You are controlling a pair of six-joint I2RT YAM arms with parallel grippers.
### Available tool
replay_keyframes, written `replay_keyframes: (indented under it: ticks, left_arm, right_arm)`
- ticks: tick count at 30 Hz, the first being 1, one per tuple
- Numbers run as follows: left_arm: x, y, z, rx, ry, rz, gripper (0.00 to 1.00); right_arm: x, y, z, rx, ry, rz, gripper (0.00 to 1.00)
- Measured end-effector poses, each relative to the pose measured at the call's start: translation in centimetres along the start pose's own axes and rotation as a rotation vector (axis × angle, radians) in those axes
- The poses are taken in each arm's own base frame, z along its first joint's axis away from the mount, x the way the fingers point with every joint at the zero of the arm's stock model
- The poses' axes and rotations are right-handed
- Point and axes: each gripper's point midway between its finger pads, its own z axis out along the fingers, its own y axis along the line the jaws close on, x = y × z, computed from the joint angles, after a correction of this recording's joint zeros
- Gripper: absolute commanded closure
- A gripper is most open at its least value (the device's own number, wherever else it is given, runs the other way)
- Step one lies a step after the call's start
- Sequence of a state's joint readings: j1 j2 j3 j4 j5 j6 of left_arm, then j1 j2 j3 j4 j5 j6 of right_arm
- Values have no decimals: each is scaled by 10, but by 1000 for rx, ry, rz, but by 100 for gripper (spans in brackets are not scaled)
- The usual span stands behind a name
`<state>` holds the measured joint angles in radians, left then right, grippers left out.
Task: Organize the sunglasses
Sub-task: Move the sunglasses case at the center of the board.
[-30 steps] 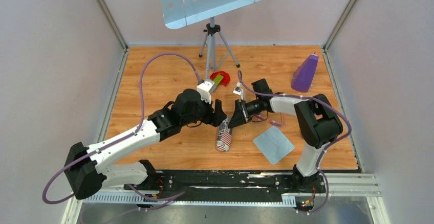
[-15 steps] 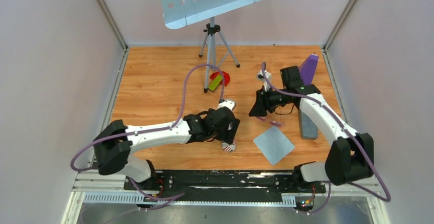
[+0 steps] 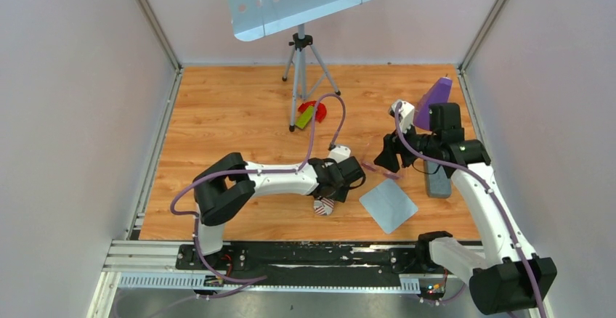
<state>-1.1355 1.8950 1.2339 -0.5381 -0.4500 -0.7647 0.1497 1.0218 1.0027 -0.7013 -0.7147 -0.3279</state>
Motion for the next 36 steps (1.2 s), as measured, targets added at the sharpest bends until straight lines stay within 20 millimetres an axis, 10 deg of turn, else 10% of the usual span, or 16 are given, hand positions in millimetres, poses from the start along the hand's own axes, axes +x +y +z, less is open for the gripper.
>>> replay_keyframes:
  ticks: [12,21,36]
  left_arm:
    - [1,53,-4,-63,32,49,39]
    - [-37,114,-26,-53,29,349,37]
    - [-53,171,13,113,87,741,33]
  right_arm:
    - [20,-11,-10,89,53,-39,44]
    - [69,-71,-33,304,197,33,42]
    - [159,-141,-57,424,431,289,22]
